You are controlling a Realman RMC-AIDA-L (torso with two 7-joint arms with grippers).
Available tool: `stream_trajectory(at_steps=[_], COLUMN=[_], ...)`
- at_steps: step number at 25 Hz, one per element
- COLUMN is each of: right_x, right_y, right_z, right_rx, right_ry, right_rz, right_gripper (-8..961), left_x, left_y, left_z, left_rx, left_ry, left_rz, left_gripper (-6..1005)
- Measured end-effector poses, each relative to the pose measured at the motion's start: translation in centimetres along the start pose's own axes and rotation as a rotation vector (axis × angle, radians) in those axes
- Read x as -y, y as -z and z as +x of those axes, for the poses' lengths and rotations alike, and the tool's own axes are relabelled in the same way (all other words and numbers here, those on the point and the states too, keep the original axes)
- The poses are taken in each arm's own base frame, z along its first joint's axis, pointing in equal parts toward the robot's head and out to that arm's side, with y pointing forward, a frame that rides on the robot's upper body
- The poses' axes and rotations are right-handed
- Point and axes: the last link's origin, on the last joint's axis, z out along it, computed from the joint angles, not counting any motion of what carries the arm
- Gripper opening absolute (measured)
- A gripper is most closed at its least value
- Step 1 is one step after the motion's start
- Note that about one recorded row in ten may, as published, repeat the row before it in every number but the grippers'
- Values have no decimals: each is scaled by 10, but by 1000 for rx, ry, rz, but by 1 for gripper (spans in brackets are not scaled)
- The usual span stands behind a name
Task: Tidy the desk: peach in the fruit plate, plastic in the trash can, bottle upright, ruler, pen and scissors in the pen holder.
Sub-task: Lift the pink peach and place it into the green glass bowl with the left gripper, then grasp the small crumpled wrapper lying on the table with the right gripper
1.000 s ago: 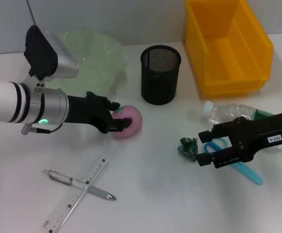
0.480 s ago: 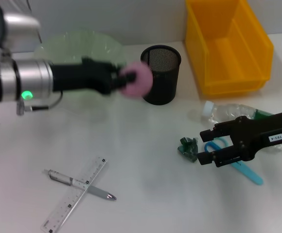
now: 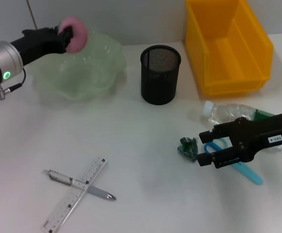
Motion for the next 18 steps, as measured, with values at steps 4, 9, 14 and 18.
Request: stream_trajectory(at_steps=[4, 9, 14, 18], right_x=[0, -1, -1, -1], right_y=[0, -1, -1, -1], right_z=[1, 1, 1, 1], right_rx=[1, -2, -5, -5], right_ry=[-3, -3, 0, 1], right_rz=[-1, -4, -4, -3], right_gripper=[764, 763, 762, 762], left_x=[1, 1, 2, 3], left_y=[-5, -5, -4, -4], left_z=[-7, -9, -10, -10], left_rx=[47, 52, 53, 52], left_ry=[-26, -25, -19, -15], left_rz=[43, 48, 48, 50], left_gripper=[213, 236, 372, 480])
